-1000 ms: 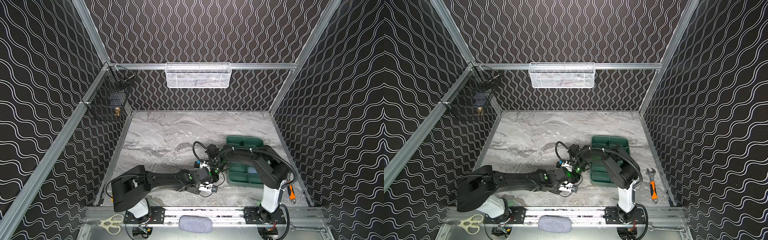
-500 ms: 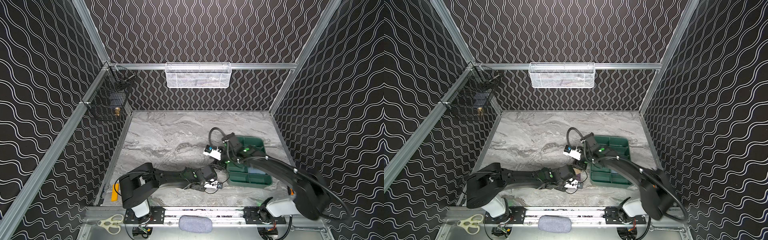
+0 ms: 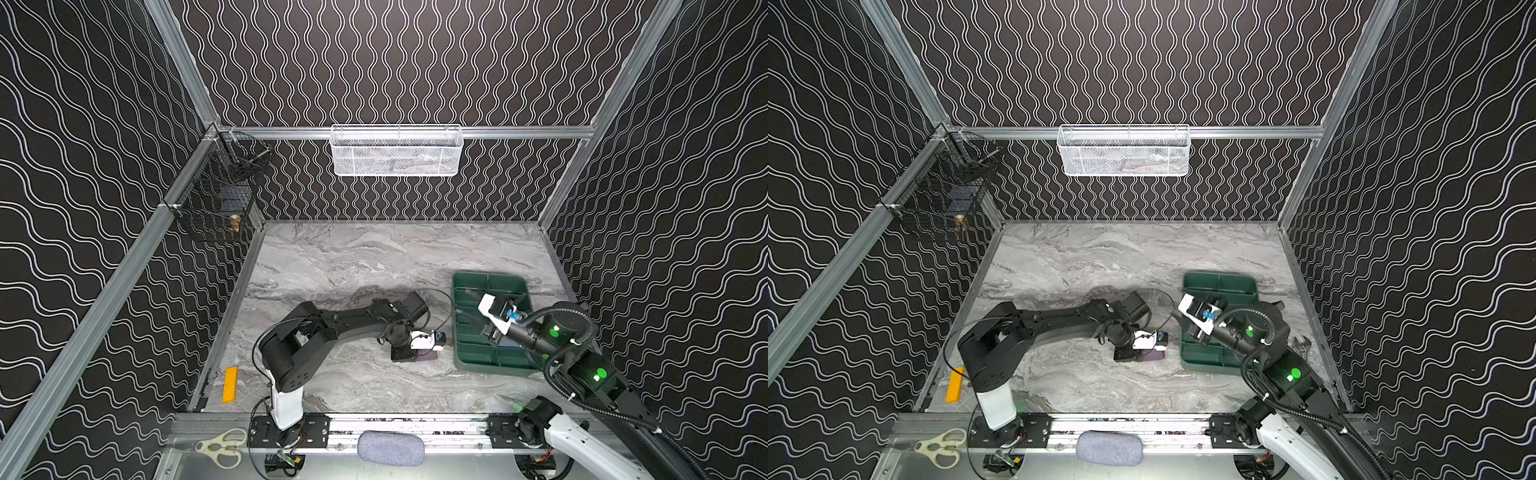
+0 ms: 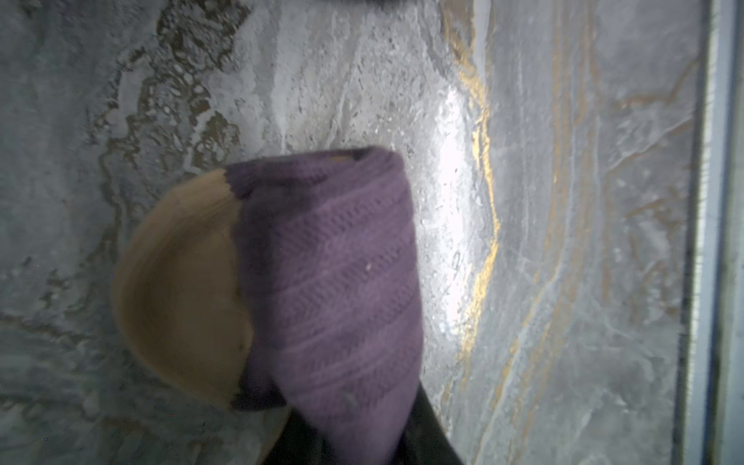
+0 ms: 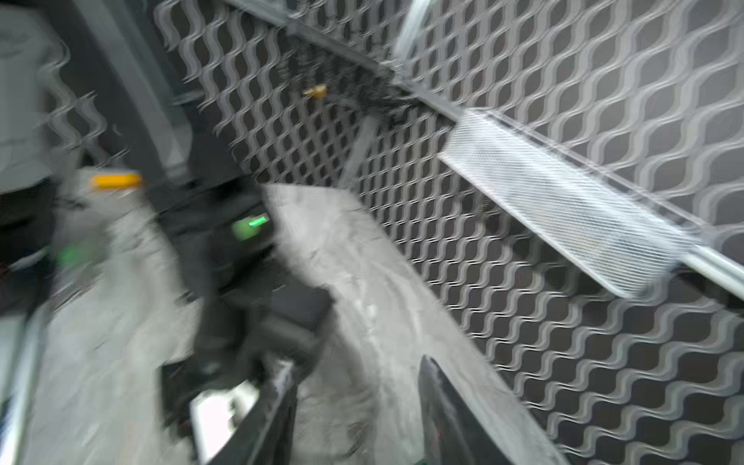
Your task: Roll the socks
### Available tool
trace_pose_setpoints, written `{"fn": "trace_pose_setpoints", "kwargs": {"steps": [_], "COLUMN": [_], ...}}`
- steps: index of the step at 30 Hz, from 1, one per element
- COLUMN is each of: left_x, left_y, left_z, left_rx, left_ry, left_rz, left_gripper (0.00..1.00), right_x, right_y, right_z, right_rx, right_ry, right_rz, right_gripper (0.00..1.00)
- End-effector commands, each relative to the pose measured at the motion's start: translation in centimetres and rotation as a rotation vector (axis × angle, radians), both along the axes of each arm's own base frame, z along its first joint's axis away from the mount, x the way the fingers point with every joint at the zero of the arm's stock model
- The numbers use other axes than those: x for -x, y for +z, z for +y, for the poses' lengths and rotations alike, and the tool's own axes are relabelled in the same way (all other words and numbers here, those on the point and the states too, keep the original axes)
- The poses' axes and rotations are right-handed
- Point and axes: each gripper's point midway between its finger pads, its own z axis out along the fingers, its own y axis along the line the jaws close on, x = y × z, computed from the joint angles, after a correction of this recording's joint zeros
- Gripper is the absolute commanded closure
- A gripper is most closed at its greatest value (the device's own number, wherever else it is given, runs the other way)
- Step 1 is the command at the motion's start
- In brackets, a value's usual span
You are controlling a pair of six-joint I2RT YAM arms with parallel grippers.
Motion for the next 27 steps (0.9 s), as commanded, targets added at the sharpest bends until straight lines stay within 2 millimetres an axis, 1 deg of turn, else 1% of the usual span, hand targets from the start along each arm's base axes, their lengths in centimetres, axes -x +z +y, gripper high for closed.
{"fn": "trace_pose_setpoints", "kwargs": {"steps": [1,3,4,5,6,8,11,13,15,18,21,24,25,27], "left_x": [5.8,5.1,4.7,4.2,3.7,2.8,1.4,0.5,-0.2,-0.7,-0.8,-1.0,-1.0,-1.1], "left_y": [-3.1,-3.7,-4.1,-4.3,-4.5,-5.1,-5.9,-6.4,-6.7,-6.7,-6.6,-6.5,-6.4,-6.3], "left_z": [7.0,7.4,7.7,8.0,8.3,9.1,9.8,10.3,10.6,10.8,11.1,11.1,11.0,10.9], "left_rx": [-0.303,-0.316,-0.326,-0.331,-0.343,-0.38,-0.436,-0.481,-0.51,-0.531,-0.553,-0.557,-0.554,-0.548], "left_ry": [0.06,0.081,0.094,0.107,0.121,0.139,0.162,0.18,0.196,0.212,0.213,0.216,0.218,0.22], "left_rz": [0.325,0.329,0.327,0.327,0.32,0.301,0.249,0.21,0.175,0.144,0.122,0.109,0.104,0.098], "left_gripper": [0.92,0.92,0.92,0.92,0.91,0.92,0.91,0.91,0.91,0.9,0.9,0.9,0.9,0.9], "right_x": [2.6,2.8,2.9,3.1,3.1,3.7,4.2,4.0,3.4,2.4,1.5,0.7,0.7,1.1], "right_y": [-7.3,-11.0,-12.5,-13.6,-14.3,-16.3,-19.2,-20.5,-21.1,-21.6,-22.8,-25.1,-26.0,-27.2], "right_z": [-0.2,-0.4,-0.4,-0.1,0.1,1.0,2.0,2.6,3.5,5.1,6.3,6.1,5.8,5.5], "right_rx": [0.209,0.325,0.377,0.425,0.459,0.551,0.707,0.785,0.822,0.843,0.866,0.912,0.938,0.964], "right_ry": [0.097,0.08,0.071,0.068,0.061,0.086,0.106,0.115,0.103,0.103,0.118,0.132,0.138,0.153], "right_rz": [0.136,0.161,0.151,0.132,0.108,0.045,-0.049,-0.094,-0.102,-0.144,-0.177,-0.117,-0.098,-0.063], "right_gripper": [0.53,0.54,0.54,0.54,0.54,0.53,0.51,0.49,0.48,0.45,0.43,0.44,0.45,0.45]}}
